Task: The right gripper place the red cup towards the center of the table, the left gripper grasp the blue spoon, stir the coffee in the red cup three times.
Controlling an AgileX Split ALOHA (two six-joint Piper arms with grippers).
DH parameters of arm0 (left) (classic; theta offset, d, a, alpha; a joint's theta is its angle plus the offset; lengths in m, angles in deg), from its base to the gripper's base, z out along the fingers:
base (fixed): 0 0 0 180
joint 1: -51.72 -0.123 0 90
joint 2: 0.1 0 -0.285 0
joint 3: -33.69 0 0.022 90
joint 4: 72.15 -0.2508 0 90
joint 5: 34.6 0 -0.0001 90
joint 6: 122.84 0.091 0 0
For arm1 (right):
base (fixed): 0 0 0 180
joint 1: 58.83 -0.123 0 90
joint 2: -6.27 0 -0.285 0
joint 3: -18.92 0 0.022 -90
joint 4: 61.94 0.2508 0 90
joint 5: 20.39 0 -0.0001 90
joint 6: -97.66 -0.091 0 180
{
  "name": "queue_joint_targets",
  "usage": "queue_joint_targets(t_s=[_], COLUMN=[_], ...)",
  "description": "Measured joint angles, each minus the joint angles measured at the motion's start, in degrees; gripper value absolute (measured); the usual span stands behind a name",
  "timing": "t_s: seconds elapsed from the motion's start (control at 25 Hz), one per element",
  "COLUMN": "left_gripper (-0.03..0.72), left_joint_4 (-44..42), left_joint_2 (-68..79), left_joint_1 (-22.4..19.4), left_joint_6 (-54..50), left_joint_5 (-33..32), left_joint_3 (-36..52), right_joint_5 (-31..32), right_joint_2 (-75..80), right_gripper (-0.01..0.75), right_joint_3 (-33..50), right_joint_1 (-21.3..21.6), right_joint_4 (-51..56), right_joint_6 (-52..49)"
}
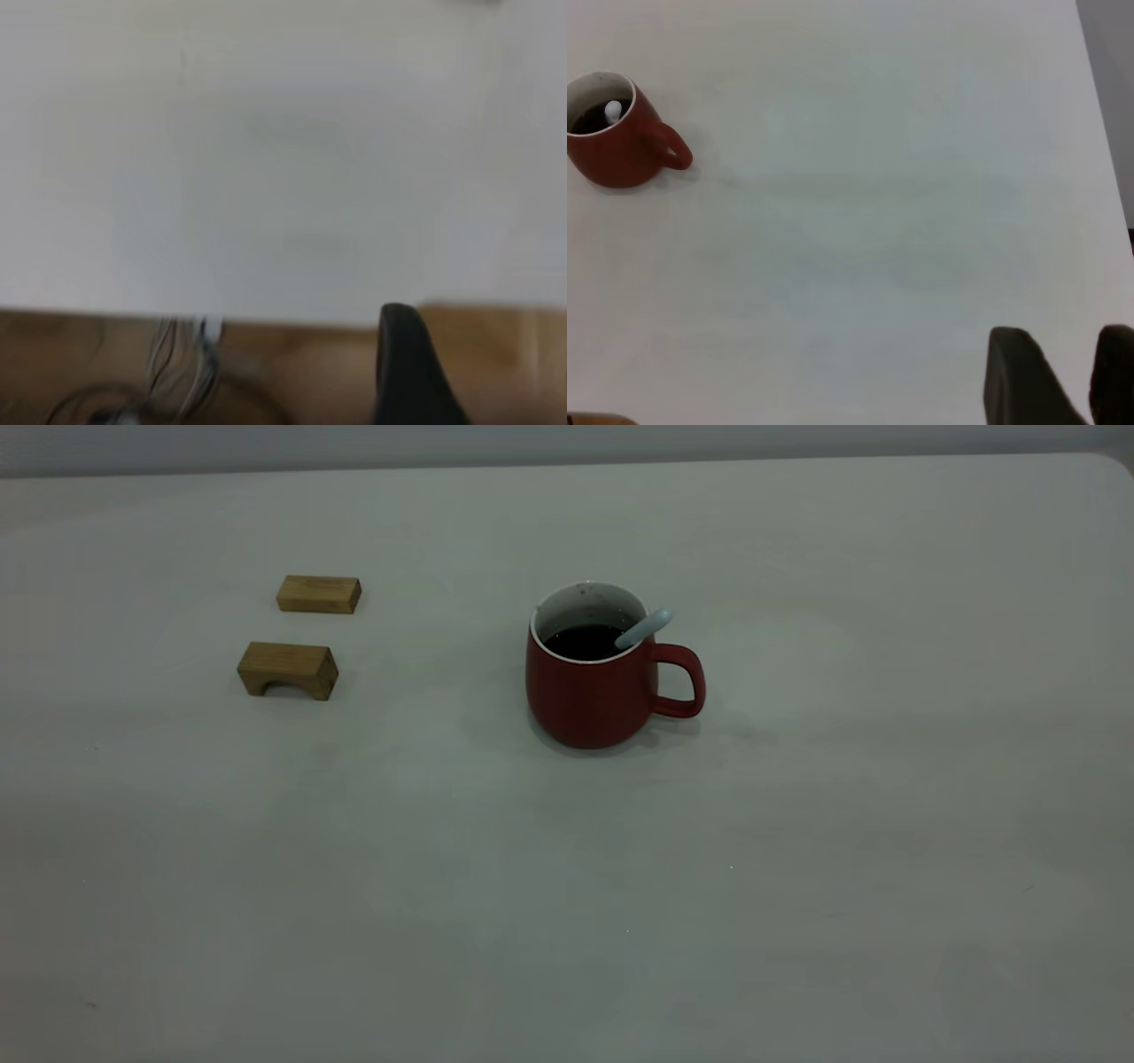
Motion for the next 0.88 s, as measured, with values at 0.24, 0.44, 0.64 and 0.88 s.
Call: queue_joint_targets(t_s=[0.24,0.44,0.64,0.88], left_gripper=[0.495,0.495,0.495,0.495], left_joint_4=[1.55,2.57,2.81,2.81], left_joint_2=[-5.82,-10.60,-14.17,-14.24], left_joint_1=[-1.64,-1.64,-1.64,-1.64], left_joint_6=[1.08,2.77,3.11,3.15], left_joint_5=[-0.84,-1.16,-1.60,-1.65], left_joint_3=[1.71,1.90,1.90,1.90], right_joint_5=[0.00,0.00,0.00,0.00], right_joint_2=[0.00,0.00,0.00,0.00], right_gripper=[0.238,0.238,0.238,0.238], right_joint_3=[0.00,0.00,0.00,0.00], right_joint_1=[0.00,0.00,0.00,0.00], right_joint_4=[0.00,0.00,0.00,0.00], right_joint_6=[0.00,0.00,0.00,0.00])
